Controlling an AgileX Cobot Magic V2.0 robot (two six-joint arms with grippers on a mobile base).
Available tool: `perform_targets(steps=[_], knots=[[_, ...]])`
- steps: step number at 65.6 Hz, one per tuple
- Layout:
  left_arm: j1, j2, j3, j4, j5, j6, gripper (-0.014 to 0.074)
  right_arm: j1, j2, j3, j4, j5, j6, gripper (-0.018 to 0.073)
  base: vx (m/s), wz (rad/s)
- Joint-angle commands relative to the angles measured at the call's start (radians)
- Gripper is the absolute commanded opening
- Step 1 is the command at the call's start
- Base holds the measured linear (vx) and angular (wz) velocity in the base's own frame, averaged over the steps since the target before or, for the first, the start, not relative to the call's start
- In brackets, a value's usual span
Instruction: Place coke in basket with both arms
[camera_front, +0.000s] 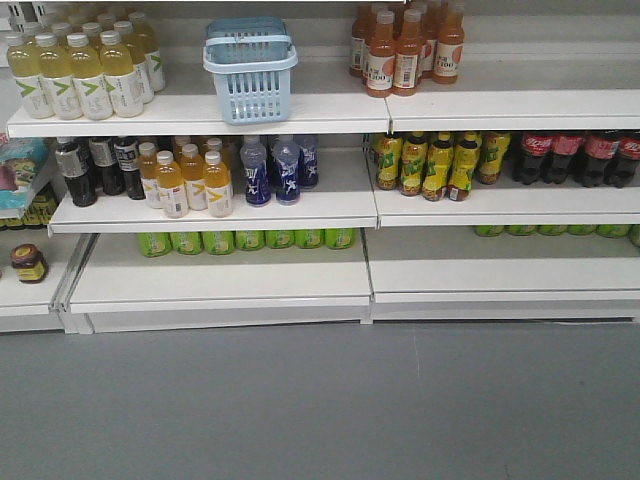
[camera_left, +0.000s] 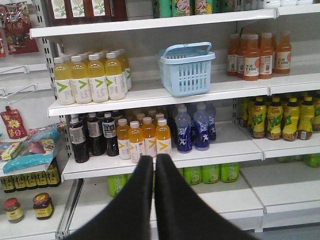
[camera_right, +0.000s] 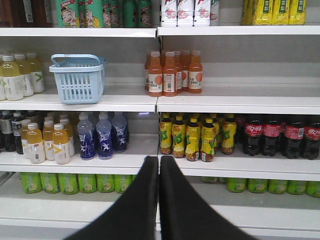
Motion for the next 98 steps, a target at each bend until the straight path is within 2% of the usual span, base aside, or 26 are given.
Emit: perform_targets(steps=[1,98], knots=[[-0.002,-0.019,-0.002,-0.007,-0.070,-0.007,-0.0006,-0.004,-0.015,0.011,-0.005,-0.071,-0.001,-0.0009,0.13,0.00],[-0.002,-0.019,-0.002,-0.007,-0.070,-0.007,-0.0006,-0.004,-0.015,0.011,-0.005,-0.071,-0.001,-0.0009,0.12,0.01]])
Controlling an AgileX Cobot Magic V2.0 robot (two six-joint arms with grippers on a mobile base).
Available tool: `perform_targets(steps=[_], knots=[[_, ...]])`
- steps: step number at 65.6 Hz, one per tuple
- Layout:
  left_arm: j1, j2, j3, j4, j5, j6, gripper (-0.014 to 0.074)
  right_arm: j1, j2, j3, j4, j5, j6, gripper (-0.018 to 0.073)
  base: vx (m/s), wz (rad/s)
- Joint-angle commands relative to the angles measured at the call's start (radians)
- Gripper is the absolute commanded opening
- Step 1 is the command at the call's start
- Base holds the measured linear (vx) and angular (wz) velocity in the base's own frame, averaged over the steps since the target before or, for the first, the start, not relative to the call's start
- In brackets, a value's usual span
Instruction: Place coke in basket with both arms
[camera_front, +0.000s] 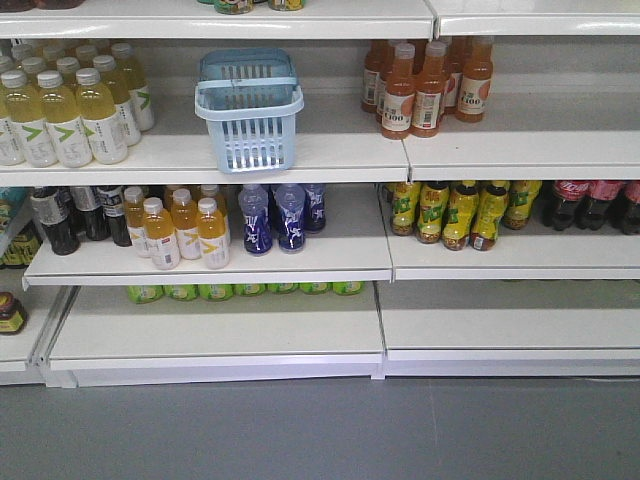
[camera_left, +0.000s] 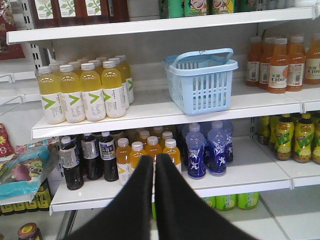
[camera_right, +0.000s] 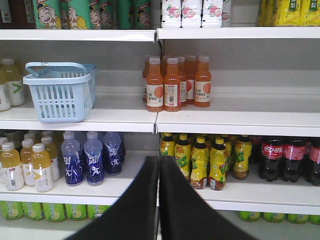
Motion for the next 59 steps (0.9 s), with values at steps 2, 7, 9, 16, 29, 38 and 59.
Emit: perform_targets(steps=[2,7,9,16,29,38,59], knots=[[-0.002,-0.019,-0.002,-0.007,-0.070,-0.007,-0.0006,-0.004,-0.015,0.011,-0.005,-0.071,-0.001,-0.0009,0.09,0.00],[-0.002,-0.019,-0.002,-0.007,-0.070,-0.007,-0.0006,-0.004,-0.015,0.011,-0.005,-0.071,-0.001,-0.0009,0.09,0.01],[-0.002,-0.019,-0.002,-0.007,-0.070,-0.007,-0.0006,-0.004,-0.015,0.011,-0.005,-0.071,-0.001,-0.0009,0.09,0.01],[-0.002,-0.019,-0.002,-0.007,-0.070,-0.007,-0.0006,-0.004,-0.015,0.011,-0.005,-0.071,-0.001,-0.0009,0.08,0.01],[-0.002,-0.019,-0.002,-0.007,-0.070,-0.007,-0.0006,-0.004,-0.015,0.011,-0.005,-0.071,-0.001,-0.0009,0.08,0.00],[-0.002,-0.019,-0.002,-0.007,-0.070,-0.007,-0.0006,-0.004,-0.015,0.011,-0.005,-0.071,-0.001,-0.0009,0.08,-0.01],[-0.002,-0.019,-0.002,-0.007,-0.070,-0.007,-0.0006,-0.004,-0.015,0.011,-0.005,-0.071,-0.001,-0.0009,0.08,-0.01]])
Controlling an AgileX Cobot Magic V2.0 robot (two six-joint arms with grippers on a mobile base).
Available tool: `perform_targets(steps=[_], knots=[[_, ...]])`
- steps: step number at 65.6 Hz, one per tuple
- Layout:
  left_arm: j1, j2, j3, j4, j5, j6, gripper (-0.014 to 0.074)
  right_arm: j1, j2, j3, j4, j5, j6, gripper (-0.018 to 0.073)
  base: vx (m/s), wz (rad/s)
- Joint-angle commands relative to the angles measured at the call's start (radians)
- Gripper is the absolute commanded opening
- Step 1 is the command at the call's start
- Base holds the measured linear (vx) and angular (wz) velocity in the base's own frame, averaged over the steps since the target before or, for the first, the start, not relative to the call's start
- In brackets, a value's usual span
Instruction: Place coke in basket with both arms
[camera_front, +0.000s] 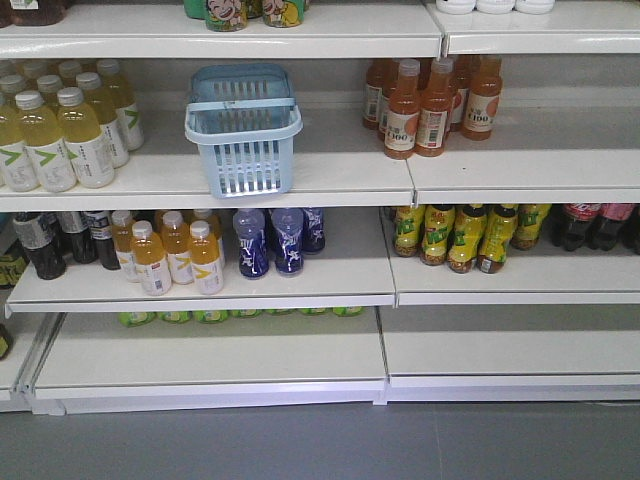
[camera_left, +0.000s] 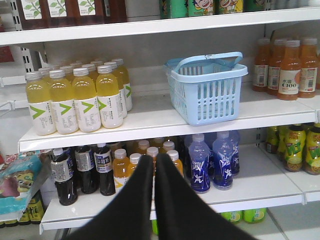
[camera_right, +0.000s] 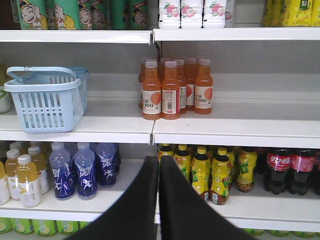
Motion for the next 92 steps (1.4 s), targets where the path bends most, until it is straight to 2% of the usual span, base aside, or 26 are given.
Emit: perform_targets(steps=[1,92], knots=[[-0.002,-0.019,-0.002,-0.007,-0.070,-0.007,-0.0006,-0.004,-0.015,0.011,-0.005,-0.071,-0.001,-0.0009,0.07,-0.01],[-0.002,-0.019,-0.002,-0.007,-0.070,-0.007,-0.0006,-0.004,-0.015,0.011,-0.005,-0.071,-0.001,-0.0009,0.07,0.00]])
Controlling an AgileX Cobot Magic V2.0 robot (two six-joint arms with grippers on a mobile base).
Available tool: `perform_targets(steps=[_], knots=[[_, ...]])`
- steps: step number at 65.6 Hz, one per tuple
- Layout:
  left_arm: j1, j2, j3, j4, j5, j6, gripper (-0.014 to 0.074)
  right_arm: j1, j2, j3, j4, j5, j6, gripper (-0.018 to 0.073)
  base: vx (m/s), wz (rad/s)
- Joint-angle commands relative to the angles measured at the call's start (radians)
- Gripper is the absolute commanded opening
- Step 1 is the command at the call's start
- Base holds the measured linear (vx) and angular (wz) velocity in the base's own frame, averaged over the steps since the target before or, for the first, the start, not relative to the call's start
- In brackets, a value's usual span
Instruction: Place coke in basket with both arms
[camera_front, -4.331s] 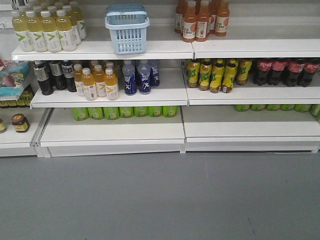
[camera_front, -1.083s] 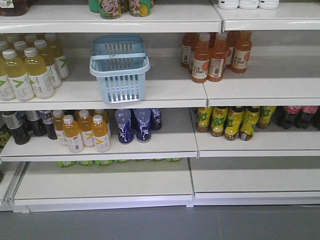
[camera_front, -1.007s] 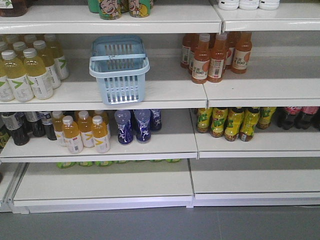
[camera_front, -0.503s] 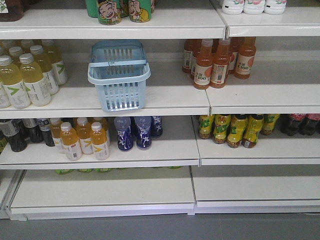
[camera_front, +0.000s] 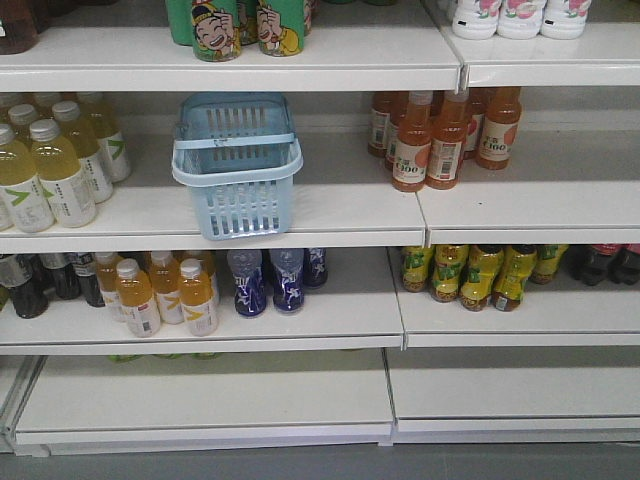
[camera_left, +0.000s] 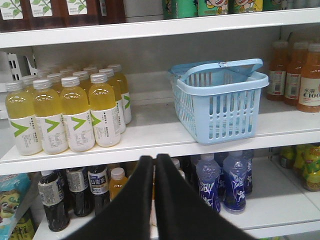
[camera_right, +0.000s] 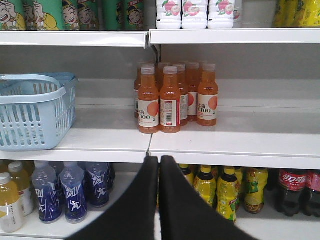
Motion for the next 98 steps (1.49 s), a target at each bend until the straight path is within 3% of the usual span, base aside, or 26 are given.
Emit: perform_targets(steps=[1,98], knots=[[-0.002,-0.019,-0.002,-0.007,-0.070,-0.007,-0.0006,-0.004,-0.015,0.011,-0.005,-0.071,-0.001,-0.0009,0.07,0.01],[-0.002,-0.019,-0.002,-0.007,-0.070,-0.007,-0.0006,-0.004,-0.015,0.011,-0.005,-0.071,-0.001,-0.0009,0.05,0.00]])
